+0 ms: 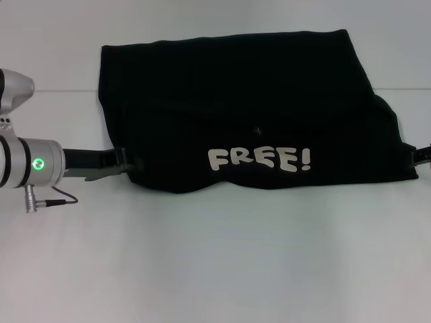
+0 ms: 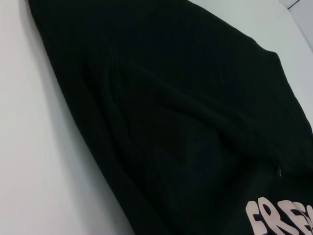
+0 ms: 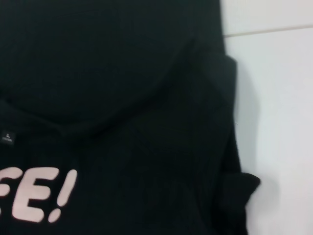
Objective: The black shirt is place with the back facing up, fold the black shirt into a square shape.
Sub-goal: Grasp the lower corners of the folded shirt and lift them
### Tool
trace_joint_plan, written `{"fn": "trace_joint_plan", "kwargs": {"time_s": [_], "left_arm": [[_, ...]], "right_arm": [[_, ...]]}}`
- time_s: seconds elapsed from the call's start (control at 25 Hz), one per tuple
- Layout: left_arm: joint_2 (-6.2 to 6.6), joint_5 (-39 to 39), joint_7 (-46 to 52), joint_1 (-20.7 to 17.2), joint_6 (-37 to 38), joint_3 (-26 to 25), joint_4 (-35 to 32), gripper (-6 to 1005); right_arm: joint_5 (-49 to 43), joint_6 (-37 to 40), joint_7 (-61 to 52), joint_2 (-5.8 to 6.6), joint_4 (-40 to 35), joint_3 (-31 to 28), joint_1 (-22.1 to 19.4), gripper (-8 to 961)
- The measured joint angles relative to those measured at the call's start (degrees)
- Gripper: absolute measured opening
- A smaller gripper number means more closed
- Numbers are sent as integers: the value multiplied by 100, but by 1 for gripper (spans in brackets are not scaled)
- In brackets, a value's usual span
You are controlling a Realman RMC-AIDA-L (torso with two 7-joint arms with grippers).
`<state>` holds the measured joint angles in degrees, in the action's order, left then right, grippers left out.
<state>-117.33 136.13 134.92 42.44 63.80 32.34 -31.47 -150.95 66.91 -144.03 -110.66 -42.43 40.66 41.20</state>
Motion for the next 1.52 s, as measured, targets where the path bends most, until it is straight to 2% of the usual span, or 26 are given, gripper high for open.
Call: {"fn": "trace_joint_plan", "kwargs": {"time_s": [0.32,0.48,0.76,0.96,1.28,1.52], "left_arm": [[-7,-7,0,-14,0,-35,5,62],[-9,-66,-1,-30,0,-45,2,67],[-9,-74,-1,-35,-7,-43,2,77],[-9,-89,-1,-41,-8,-44,1,84],[-9,-103,-1,-26,-8,-44,18,95],[-9,-110,-1,-37,-7,-44,8,104]], "right_arm": [[71,-311,300,-21,140,-24,-35,640],[54,-601,392,-88,290,14,-14,840],[42,-1115,547,-190,791,131,148,882],[70,-1150,584,-275,798,148,212,844],[64,-1107,509,-277,805,146,296,783],[53,-1080,435,-254,833,142,303,545]]}}
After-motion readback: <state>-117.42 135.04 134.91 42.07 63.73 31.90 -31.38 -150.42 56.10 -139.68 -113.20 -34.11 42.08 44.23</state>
